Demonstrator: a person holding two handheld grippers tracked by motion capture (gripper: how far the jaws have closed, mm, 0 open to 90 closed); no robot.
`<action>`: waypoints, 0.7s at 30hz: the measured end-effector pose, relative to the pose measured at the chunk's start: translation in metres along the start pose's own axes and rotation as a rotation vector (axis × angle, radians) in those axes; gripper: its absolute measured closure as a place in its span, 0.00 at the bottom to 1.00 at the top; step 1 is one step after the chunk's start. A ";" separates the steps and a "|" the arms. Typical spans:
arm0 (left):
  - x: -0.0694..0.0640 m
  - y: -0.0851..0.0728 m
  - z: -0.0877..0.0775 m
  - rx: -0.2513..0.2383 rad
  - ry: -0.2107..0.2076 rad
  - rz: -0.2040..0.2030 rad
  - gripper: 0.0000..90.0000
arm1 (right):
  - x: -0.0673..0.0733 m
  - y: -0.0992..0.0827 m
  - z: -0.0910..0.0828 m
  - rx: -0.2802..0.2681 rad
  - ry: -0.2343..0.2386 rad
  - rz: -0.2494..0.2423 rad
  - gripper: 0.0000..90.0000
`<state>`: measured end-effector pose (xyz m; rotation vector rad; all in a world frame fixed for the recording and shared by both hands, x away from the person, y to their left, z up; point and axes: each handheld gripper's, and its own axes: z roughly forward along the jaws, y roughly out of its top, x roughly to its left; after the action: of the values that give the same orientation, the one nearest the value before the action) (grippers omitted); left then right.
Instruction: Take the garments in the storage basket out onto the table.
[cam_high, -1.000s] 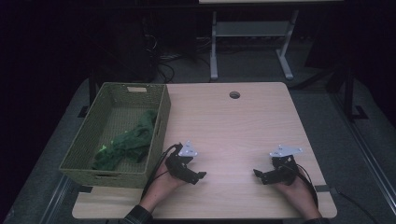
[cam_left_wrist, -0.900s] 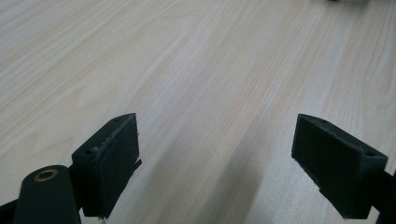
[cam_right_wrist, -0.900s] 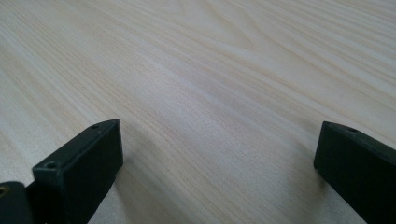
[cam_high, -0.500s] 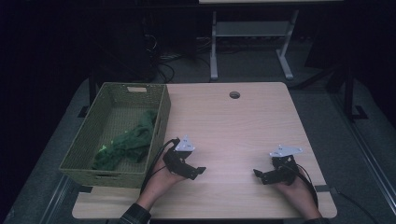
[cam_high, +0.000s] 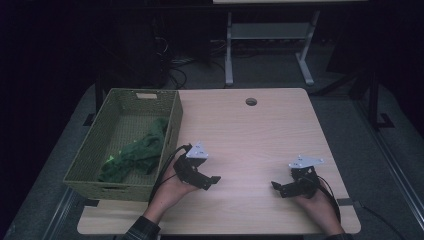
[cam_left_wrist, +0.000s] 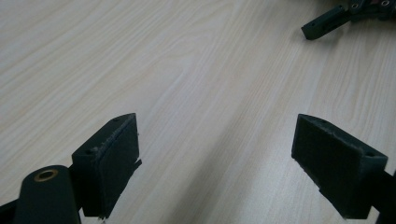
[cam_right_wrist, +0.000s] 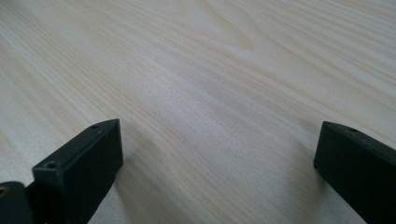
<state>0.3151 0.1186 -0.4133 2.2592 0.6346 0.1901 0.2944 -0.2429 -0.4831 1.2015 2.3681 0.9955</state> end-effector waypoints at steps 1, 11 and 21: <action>0.000 0.000 0.000 0.000 0.000 0.000 0.16 | 0.000 0.000 0.000 0.000 0.000 0.000 0.01; 0.004 0.013 -0.012 -0.023 -0.012 0.009 0.16 | 0.000 0.000 0.000 0.000 0.000 0.000 0.01; 0.008 0.024 -0.024 -0.031 -0.002 0.019 0.16 | 0.000 0.000 0.000 0.000 0.000 0.000 0.01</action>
<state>0.3234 0.1243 -0.3802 2.2360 0.6050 0.2061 0.2944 -0.2429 -0.4831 1.2013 2.3677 0.9959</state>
